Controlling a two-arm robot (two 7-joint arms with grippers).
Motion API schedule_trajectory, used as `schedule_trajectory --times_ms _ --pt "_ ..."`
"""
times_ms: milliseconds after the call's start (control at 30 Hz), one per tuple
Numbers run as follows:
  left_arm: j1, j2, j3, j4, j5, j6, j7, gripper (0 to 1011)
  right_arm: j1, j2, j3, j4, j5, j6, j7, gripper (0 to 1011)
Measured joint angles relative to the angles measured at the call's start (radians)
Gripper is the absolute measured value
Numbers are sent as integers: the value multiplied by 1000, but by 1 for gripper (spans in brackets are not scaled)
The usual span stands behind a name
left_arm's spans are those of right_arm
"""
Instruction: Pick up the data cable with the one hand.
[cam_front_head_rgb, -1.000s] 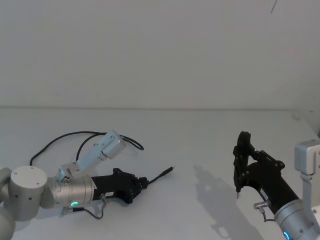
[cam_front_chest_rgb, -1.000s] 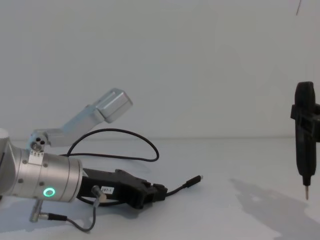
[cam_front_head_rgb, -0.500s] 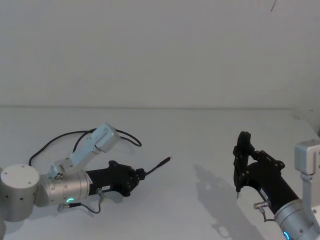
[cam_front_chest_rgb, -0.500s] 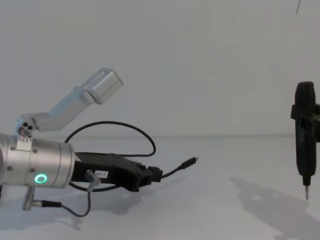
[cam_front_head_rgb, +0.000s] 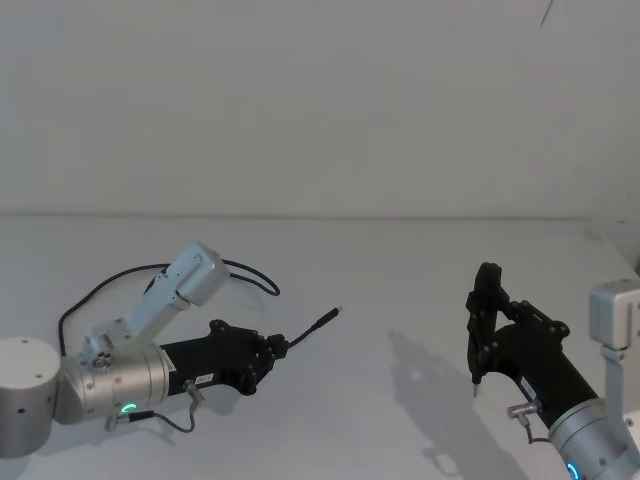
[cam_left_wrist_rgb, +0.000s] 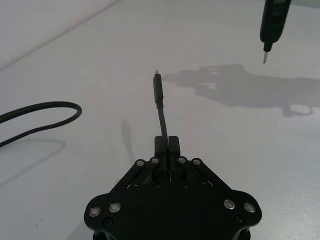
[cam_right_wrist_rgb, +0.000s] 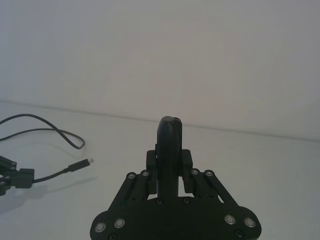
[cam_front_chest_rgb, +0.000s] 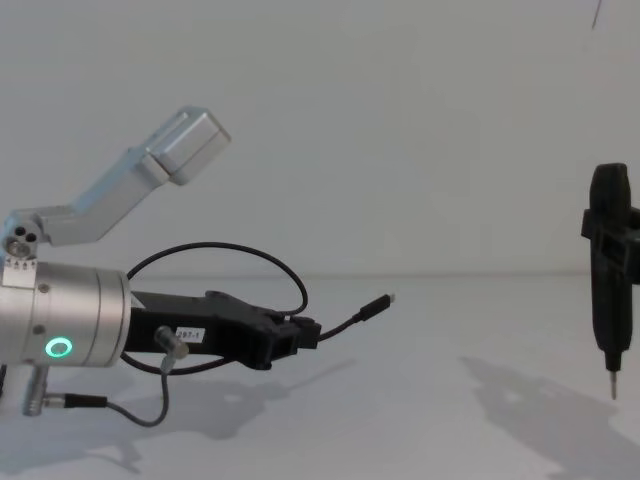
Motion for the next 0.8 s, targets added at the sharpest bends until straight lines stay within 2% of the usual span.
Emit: schedule_trajectory --times_ms 367,500,700,800 --pt "28 24 -9 -58 -16 7 19 40 2 -2 1 -1 2 0 4 279" --pt "33 28 -11 -69 -19 8 23 40 10 -9 3 -8 15 0 15 279" --pt "39 34 -13 -81 -23 9 27 40 37 -33 1 -15 47 -1 41 279" --pt "41 35 -14 -86 -24 9 28 40 64 -57 -8 -12 67 -12 63 279"
